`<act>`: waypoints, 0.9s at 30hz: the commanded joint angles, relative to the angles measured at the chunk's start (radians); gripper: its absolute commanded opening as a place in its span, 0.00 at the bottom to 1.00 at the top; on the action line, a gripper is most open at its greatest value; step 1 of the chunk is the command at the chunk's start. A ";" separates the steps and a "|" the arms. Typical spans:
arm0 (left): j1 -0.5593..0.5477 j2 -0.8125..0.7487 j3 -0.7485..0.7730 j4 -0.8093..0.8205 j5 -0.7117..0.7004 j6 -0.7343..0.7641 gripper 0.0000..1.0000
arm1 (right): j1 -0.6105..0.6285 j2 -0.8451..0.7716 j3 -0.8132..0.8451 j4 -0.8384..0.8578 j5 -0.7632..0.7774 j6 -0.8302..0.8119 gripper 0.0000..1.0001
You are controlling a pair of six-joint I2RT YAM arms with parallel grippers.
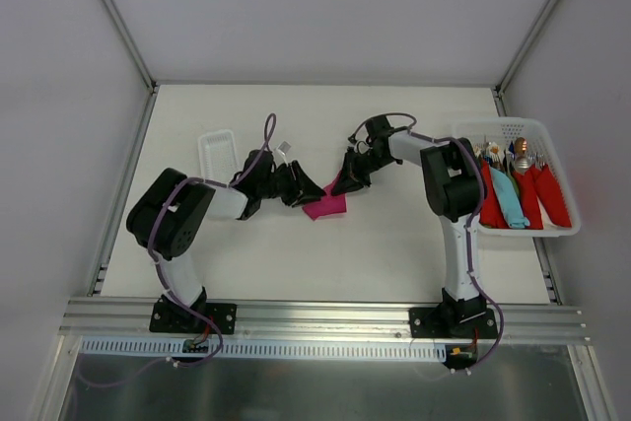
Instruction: Place the utensils on the paper napkin and roll it up
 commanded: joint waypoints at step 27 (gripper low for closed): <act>0.009 -0.135 0.068 -0.301 -0.028 0.222 0.35 | 0.066 0.052 0.058 -0.260 0.100 -0.282 0.08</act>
